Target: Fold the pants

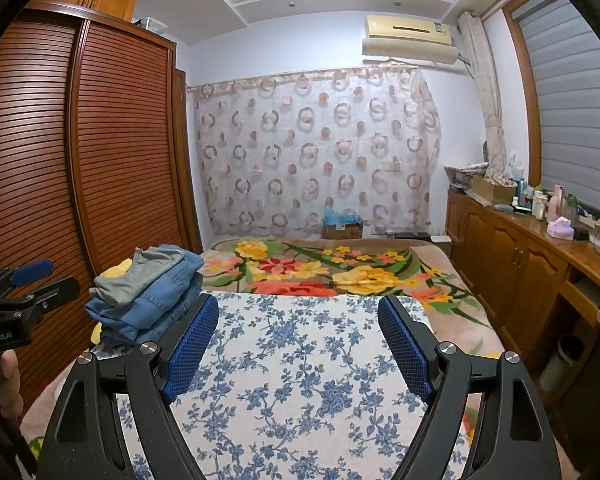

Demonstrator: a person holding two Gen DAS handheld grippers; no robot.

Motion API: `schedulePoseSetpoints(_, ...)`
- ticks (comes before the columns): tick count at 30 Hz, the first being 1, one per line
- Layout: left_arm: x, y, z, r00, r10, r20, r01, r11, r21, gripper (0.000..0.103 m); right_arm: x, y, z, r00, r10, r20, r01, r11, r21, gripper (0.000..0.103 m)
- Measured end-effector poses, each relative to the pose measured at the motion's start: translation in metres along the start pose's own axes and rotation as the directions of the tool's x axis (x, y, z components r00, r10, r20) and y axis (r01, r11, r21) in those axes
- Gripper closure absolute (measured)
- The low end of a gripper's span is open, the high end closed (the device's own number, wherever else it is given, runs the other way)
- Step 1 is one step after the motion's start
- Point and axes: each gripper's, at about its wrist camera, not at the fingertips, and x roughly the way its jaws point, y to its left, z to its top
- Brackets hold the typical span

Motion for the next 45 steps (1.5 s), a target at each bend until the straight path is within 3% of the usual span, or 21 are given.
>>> schedulePoseSetpoints(45, -0.0002, -0.0006, 0.0000, 1.000, 0.001, -0.001, -0.001, 1.000, -0.002, 0.009, 0.0022, -0.0013, -0.0009, 1.000, 0.010, -0.001, -0.010, 1.000, 0.000, 0.020)
